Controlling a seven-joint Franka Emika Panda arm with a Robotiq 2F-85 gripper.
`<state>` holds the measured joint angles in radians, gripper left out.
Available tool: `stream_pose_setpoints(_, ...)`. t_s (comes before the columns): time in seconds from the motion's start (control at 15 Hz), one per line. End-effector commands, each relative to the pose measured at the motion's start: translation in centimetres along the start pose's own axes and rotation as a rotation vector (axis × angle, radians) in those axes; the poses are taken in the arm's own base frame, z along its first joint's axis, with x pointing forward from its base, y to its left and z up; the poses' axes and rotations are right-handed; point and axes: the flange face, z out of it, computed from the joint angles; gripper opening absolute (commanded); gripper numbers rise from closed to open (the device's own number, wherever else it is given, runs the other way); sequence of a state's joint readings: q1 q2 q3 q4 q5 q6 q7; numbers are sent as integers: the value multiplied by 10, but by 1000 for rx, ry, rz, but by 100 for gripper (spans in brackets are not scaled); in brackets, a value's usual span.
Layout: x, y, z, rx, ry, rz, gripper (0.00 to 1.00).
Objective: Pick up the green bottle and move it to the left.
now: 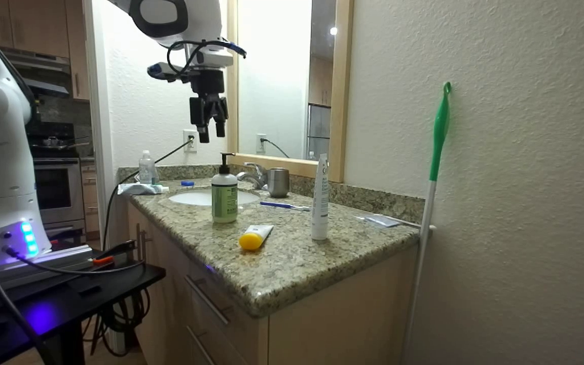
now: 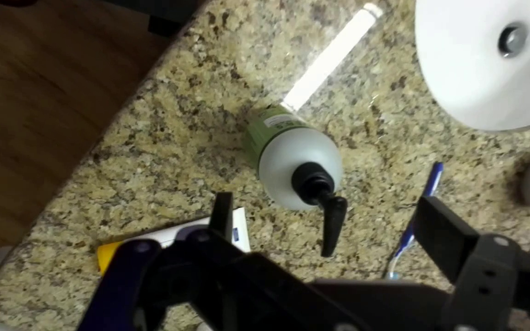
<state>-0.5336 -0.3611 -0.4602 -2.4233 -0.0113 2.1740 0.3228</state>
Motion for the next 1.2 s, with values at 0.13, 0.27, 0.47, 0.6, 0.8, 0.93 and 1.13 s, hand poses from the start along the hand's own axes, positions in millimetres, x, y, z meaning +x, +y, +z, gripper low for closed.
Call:
stream_pose_setpoints(0.13,12,-28,50,-60,67,65,100)
stream_pose_setpoints(0.27,13,-25,44,-75,56,56,100)
stream_pose_setpoints(0.47,17,-25,55,-110,43,65,100)
stream_pose_setpoints(0.6,20,-18,69,-136,10,70,100)
stream_pose_setpoints(0.8,16,-19,68,-117,20,67,100)
stream_pose_setpoints(0.93,17,-16,78,-133,3,70,100)
stream_pose_setpoints(1.13,17,-16,81,-129,-13,69,100)
